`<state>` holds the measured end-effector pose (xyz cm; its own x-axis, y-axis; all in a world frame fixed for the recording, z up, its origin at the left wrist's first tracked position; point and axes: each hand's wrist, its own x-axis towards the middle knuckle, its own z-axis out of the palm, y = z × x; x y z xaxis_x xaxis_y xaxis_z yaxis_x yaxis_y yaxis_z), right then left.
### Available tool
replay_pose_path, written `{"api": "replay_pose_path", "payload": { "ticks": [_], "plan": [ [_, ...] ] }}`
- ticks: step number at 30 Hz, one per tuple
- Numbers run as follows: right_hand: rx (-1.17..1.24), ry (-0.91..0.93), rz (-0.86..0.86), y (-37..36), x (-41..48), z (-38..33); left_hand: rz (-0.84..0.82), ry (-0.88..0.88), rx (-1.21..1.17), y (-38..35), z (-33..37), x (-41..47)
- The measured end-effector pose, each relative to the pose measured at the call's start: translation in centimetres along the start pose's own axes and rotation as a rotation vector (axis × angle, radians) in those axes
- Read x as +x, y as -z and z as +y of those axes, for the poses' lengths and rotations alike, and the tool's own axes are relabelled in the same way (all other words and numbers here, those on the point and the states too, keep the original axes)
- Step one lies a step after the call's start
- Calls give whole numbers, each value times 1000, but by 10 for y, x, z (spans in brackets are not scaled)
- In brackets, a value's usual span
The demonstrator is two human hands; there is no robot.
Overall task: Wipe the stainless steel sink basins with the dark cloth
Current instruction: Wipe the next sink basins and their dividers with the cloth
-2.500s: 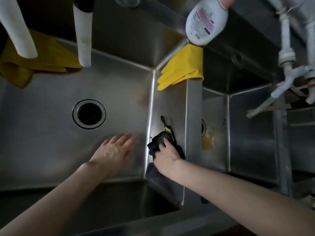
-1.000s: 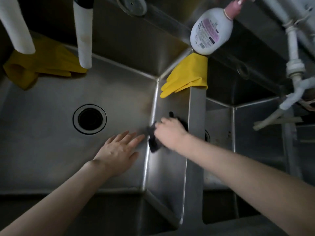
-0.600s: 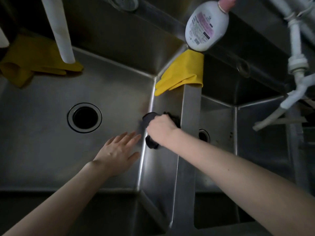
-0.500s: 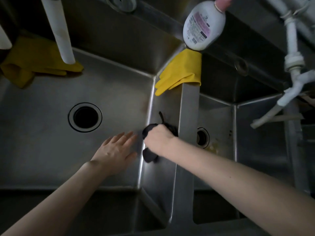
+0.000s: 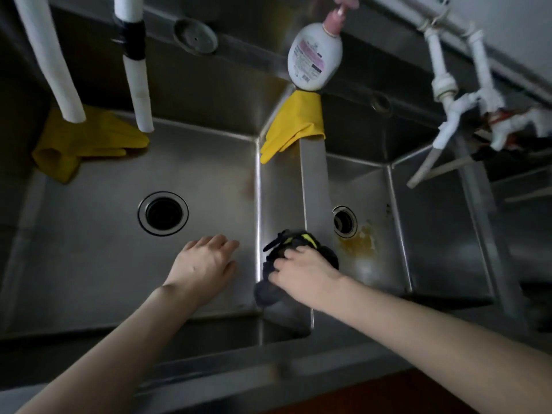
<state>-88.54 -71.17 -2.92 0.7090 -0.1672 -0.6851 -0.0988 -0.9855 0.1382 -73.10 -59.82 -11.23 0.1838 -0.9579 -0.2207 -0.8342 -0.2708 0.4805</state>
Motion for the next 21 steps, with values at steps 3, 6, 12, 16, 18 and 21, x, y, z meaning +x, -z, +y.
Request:
{"api": "replay_pose_path", "payload": {
  "ticks": [3, 6, 12, 16, 18, 21],
  "plan": [
    [81, -72, 227, -8, -28, 8, -8, -20, 67, 11, 9, -1],
    [112, -130, 413, -17, -59, 14, 19, -49, 53, 21, 23, 3],
    [241, -199, 570, -47, -106, 36, 117, -173, -22, 31, 74, 19],
    [313, -221, 597, -83, -121, 67, 207, -220, -75, 25, 113, 38],
    [363, -224, 610, -107, -126, 88, 233, -219, -75, 19, 131, 51],
    [446, -220, 671, -138, -123, 118, 239, -179, -23, 4, 153, 68]
  ]
}}
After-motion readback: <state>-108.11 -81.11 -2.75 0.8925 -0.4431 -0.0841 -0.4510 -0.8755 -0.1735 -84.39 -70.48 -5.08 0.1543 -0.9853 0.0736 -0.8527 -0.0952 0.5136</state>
